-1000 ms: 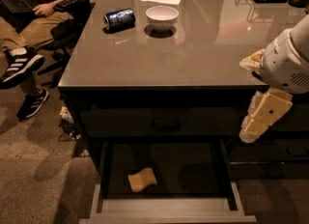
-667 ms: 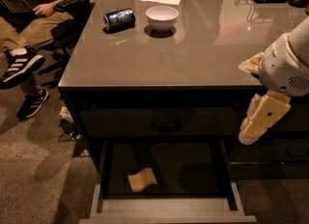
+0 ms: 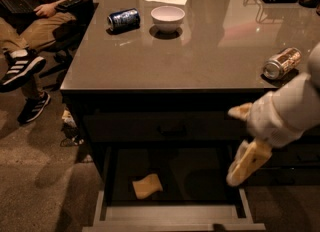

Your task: Pick sponge from middle drawer and place on counter

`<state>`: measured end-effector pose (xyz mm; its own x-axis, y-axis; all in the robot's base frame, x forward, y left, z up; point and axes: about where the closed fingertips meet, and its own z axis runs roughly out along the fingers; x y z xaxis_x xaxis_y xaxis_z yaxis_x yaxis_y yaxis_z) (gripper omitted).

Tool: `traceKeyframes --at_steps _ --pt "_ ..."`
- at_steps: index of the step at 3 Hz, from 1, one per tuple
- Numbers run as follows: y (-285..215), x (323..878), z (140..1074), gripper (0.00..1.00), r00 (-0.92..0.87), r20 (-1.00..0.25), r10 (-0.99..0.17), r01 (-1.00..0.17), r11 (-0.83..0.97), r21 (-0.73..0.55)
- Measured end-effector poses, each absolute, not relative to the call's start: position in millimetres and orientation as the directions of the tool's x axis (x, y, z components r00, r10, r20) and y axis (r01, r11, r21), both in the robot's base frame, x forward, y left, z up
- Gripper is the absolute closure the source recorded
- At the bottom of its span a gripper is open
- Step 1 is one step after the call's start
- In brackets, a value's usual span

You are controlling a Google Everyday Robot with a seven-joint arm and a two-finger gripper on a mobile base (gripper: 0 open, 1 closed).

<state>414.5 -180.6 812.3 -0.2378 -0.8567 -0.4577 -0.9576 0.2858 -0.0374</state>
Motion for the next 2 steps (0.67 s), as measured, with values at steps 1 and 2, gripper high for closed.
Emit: traceKeyframes --at_steps 1,2 --pt "-158.9 399.7 752.5 0.00 -0.253 -0.525 -0.812 -0.960 0.279 0.031" --pt "-158.1 400.5 744.9 0.00 -0.262 -0.522 -0.812 -0.958 0.283 0.040"
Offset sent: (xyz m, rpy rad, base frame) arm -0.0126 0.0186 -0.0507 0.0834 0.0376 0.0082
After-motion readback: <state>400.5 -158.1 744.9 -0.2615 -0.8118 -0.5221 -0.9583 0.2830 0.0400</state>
